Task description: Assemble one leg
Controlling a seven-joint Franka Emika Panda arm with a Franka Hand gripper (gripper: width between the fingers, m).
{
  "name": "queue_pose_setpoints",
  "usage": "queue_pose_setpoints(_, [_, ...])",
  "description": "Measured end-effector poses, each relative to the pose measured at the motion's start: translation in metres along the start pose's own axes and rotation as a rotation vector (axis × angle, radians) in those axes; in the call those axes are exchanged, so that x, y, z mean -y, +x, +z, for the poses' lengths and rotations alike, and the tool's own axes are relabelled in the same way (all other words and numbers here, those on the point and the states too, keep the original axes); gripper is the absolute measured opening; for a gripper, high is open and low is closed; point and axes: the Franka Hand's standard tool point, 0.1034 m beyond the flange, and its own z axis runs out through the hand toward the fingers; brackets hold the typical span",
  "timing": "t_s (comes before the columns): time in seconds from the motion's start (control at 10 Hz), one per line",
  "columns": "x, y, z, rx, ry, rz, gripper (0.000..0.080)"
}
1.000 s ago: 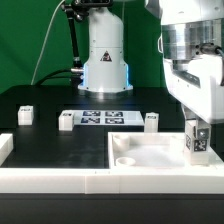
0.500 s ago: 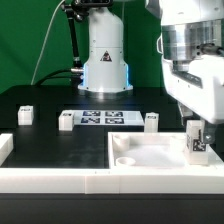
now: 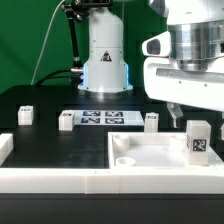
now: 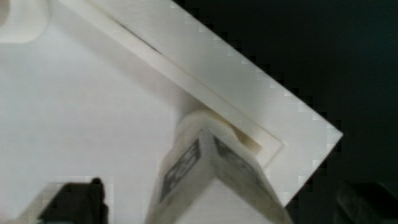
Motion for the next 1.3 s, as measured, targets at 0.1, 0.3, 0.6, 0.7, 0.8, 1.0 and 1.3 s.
queue_pose_setpoints(0.1, [0.0004, 0.0011, -0.0005, -0.013, -0.011, -0.155, 0.0649])
queue_pose_setpoints(0.3, [-0.0008, 0.0029, -0.0006, -0.018, -0.020, -0.386, 0.0649])
queue_pose_setpoints(0.6, [-0.0017, 0.0033, -0.0003, -0.022, -0.033, -0.626, 0.0649])
queue_pose_setpoints(0.7, [-0.0017, 0.0035, -0.0003, -0.021, -0.032, -0.651, 0.0649])
queue_pose_setpoints(0.8, [-0.0017, 0.0034, -0.0003, -0.021, -0.032, -0.649, 0.0524])
queue_pose_setpoints(1.0, [-0.0017, 0.0035, -0.0003, -0.021, -0.032, -0.643, 0.0386])
queue_pose_setpoints(1.3, [-0.0032, 0.0056, -0.0002, -0.017, -0.018, -0.507, 0.0291])
